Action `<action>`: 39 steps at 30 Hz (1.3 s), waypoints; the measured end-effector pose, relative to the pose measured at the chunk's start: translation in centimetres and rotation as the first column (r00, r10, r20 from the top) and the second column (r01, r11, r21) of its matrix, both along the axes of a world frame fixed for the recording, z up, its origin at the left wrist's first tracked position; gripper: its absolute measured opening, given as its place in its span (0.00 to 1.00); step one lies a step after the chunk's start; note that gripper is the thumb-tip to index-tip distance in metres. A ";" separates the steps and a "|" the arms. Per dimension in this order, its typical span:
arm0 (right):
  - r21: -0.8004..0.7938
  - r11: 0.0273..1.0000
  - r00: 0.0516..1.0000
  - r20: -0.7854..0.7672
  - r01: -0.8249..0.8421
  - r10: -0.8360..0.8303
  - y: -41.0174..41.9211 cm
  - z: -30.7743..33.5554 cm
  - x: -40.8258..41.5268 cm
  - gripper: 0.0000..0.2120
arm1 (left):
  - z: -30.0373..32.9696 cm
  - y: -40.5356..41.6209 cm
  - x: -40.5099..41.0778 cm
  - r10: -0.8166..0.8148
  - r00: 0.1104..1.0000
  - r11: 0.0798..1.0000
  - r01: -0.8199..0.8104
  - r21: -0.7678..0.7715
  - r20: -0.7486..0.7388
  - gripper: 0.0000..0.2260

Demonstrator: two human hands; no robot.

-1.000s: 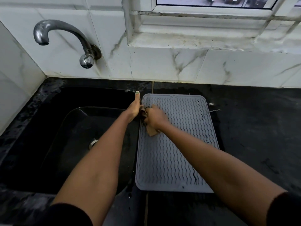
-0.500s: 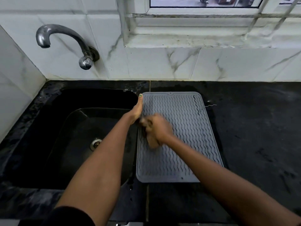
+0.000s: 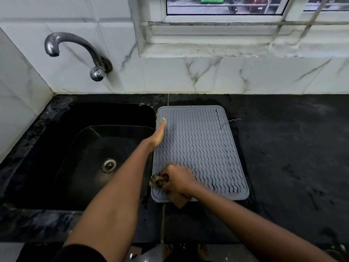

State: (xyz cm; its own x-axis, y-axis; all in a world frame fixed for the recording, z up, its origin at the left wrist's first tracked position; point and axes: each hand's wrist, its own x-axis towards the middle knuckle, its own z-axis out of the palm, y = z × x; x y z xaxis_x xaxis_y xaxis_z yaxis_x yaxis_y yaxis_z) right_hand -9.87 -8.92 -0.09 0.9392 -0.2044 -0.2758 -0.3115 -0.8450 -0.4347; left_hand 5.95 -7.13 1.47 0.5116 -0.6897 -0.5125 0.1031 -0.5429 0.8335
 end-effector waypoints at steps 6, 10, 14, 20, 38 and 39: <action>0.119 0.945 0.926 0.194 0.305 -0.323 -1.6 0.1 1.8 0.08 | -0.6 1.1 -1.6 -0.003 1.000 0.997 0.002 0.083 0.009 0.33; -0.064 0.992 0.981 0.171 0.109 -0.096 -0.4 -0.9 0.3 0.14 | -1.0 1.3 -1.8 0.009 1.000 0.996 -0.009 0.093 0.004 0.35; -0.082 0.997 0.992 0.129 0.002 0.009 1.3 -1.2 -3.5 0.16 | -1.2 1.1 -2.1 -0.037 0.996 0.986 0.022 0.165 0.086 0.35; -0.066 0.992 0.995 -0.021 -0.103 0.102 1.6 0.4 -5.0 0.18 | -1.8 1.2 -2.6 -0.107 0.984 0.958 0.065 0.278 0.139 0.39; 0.990 -0.020 0.678 -0.108 0.136 -0.727 -10.9 8.2 -3.5 0.16 | 7.9 -2.8 -6.3 0.002 0.983 0.977 -0.041 -0.210 -0.185 0.35; 0.989 -0.088 0.660 -0.147 0.121 -0.737 -11.2 8.4 -3.4 0.17 | 8.4 -3.1 -6.4 -0.007 0.984 0.971 -0.036 -0.236 -0.179 0.34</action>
